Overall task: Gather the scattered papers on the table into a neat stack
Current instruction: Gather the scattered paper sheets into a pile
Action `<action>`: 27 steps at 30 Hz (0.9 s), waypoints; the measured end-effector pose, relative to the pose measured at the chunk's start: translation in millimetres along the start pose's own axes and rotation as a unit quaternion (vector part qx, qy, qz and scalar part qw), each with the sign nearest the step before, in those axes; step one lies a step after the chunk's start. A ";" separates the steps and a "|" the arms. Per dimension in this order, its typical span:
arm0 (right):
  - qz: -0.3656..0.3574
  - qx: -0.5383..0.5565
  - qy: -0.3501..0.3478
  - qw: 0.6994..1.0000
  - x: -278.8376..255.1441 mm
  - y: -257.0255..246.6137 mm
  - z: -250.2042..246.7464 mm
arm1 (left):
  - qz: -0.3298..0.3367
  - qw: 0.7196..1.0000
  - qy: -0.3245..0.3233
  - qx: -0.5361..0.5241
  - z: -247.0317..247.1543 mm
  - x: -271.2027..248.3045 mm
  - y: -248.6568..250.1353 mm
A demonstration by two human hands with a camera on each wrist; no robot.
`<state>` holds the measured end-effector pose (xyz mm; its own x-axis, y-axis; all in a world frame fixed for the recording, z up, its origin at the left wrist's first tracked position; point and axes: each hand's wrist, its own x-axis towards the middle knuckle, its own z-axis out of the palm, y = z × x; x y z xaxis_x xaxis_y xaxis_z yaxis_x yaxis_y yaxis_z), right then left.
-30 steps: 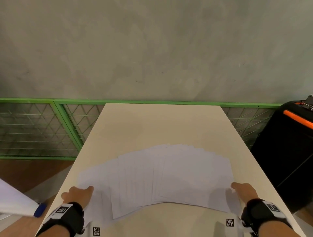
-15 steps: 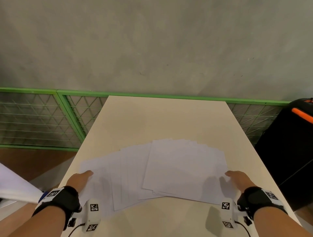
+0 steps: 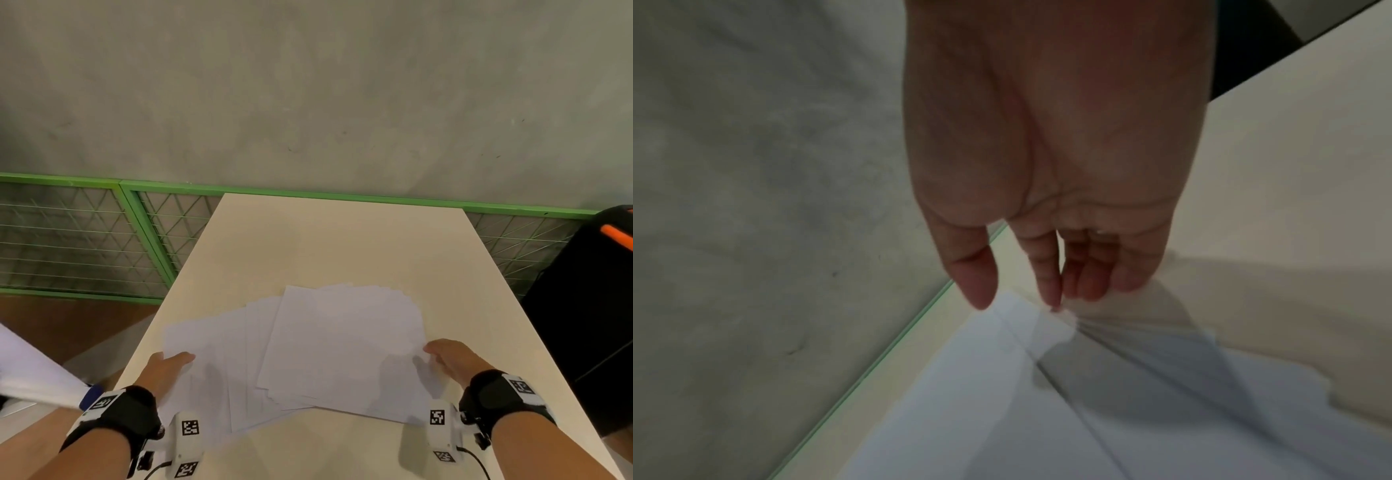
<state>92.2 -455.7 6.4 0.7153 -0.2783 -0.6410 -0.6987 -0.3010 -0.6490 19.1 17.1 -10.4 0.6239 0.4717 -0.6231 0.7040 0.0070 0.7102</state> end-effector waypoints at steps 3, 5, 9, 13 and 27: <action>-0.020 -0.019 0.006 1.000 0.1 -8.7 16.1 | -0.007 1.000 -0.009 -0.014 0.5 0.1 -2.4; -0.017 -0.024 -0.025 0.999 0.7 -15.9 27.6 | -0.003 1.000 -0.005 -0.013 0.1 -0.2 -2.8; -0.002 -0.047 0.011 0.999 -0.7 -26.8 44.8 | 0.009 1.000 -0.014 0.002 0.2 -4.1 -1.1; -0.003 -0.069 -0.028 0.997 -7.8 -37.0 60.9 | 0.007 1.000 -0.010 -0.012 0.7 -4.8 1.6; -0.015 -0.020 -0.074 0.997 -31.7 -51.5 103.0 | 0.014 0.999 -0.022 -0.030 0.3 -11.6 5.4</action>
<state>104.2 -337.4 18.0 0.7245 -0.1327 -0.6764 -0.6736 -0.3445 -0.6539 15.8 11.4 0.6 0.6591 0.4325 -0.6153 0.6650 0.0470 0.7454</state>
